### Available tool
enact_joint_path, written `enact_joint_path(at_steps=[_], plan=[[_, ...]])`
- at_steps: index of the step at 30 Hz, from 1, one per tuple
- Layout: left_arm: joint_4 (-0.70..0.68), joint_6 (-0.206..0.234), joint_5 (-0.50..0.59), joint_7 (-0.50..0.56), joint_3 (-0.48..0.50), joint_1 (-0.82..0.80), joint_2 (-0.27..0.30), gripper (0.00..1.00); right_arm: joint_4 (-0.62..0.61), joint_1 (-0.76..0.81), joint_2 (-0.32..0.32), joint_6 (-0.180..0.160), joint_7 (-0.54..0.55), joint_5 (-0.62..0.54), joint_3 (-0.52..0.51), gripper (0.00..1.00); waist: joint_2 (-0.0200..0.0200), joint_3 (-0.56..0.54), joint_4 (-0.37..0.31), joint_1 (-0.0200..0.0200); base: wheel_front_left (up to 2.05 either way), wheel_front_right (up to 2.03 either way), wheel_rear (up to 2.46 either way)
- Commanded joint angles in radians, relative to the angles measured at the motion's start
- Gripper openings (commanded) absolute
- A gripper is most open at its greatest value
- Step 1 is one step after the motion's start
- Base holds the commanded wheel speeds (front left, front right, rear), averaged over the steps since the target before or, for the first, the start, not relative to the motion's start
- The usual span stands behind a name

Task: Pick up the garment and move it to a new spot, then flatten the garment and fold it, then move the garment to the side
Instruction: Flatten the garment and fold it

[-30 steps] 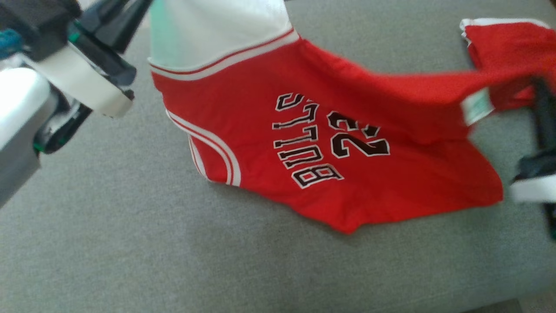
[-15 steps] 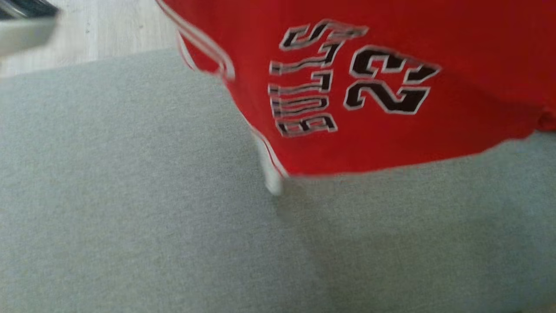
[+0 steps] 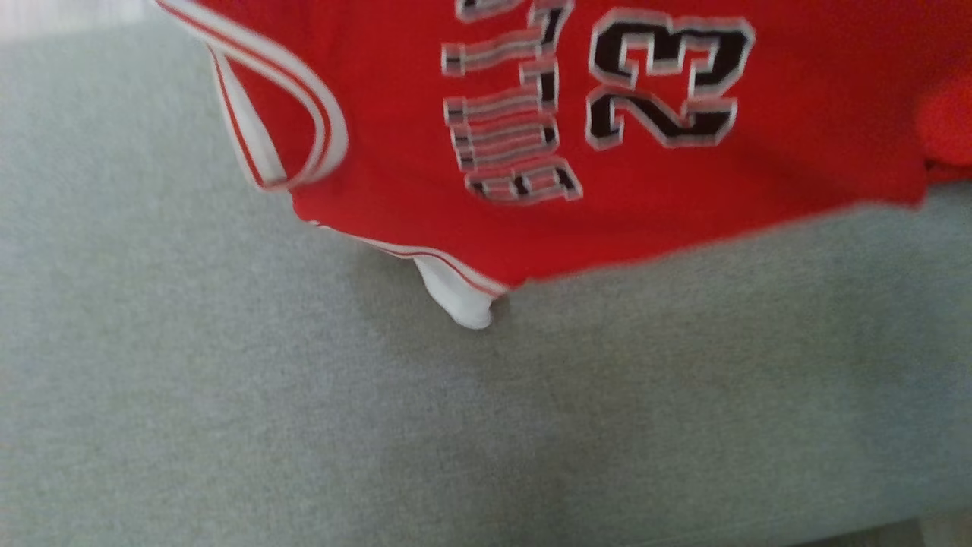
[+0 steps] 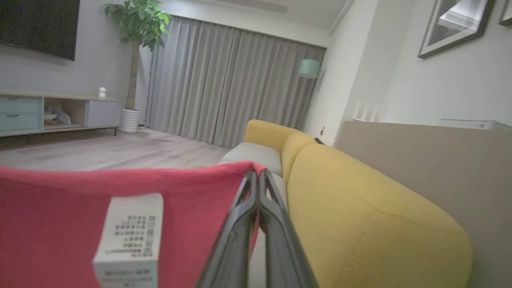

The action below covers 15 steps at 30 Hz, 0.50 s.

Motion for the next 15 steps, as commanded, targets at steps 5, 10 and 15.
enact_joint_path(at_steps=[5, 10, 15], plan=[[0.203, -0.017, 0.063, -0.026, 0.055, -0.191, -0.093, 0.00, 0.150, -0.284, 0.004, 0.007, -0.032, -0.059, 0.152, 0.00, 0.0000, 0.189, 0.031, -0.0002, 0.00, 0.00, 0.00], [0.370, 0.003, 0.154, -0.133, 0.083, -0.354, -0.183, 0.00, 0.306, -0.496, -0.003, 0.007, -0.113, -0.107, 0.228, 0.00, 0.0000, 0.262, 0.048, -0.0002, 0.00, 0.00, 0.00], [0.476, -0.025, 0.213, -0.200, 0.101, -0.461, -0.237, 0.00, 0.416, -0.608, -0.021, 0.007, -0.222, -0.139, 0.257, 0.00, 0.0000, 0.301, 0.062, -0.0002, 0.00, 0.00, 0.00]])
